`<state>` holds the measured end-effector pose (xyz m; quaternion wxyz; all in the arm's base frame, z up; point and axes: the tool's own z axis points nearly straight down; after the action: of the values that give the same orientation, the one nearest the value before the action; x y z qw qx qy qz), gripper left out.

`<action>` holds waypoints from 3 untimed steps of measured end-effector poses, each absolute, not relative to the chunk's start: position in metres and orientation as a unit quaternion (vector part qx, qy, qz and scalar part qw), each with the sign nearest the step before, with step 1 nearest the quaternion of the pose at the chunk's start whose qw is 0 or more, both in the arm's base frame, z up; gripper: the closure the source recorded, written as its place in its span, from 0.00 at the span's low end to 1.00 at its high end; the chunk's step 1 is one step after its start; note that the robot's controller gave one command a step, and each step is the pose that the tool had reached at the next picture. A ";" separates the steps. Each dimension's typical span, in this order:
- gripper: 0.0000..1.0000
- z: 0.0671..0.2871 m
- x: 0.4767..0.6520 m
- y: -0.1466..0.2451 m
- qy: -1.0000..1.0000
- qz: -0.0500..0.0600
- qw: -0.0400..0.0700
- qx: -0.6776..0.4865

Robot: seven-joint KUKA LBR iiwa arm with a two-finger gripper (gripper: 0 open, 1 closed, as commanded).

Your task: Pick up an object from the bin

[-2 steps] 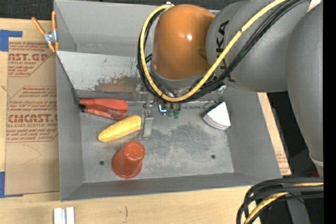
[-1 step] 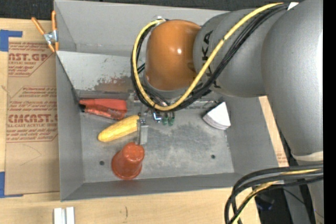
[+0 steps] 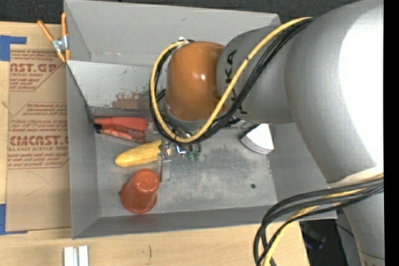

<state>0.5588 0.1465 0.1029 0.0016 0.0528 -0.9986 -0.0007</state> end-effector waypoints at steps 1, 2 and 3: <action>0.00 0.139 0.554 0.152 -0.997 -0.001 -0.001 0.078; 0.00 0.095 0.571 0.160 -0.998 -0.002 -0.003 0.064; 1.00 0.075 0.572 0.161 -0.995 -0.002 -0.006 0.102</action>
Offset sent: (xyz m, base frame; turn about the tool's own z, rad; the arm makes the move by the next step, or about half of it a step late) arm 0.0165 0.0153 -0.0329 -0.0057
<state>0.5716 0.1610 0.0749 -0.0060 0.1022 -0.9947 -0.0022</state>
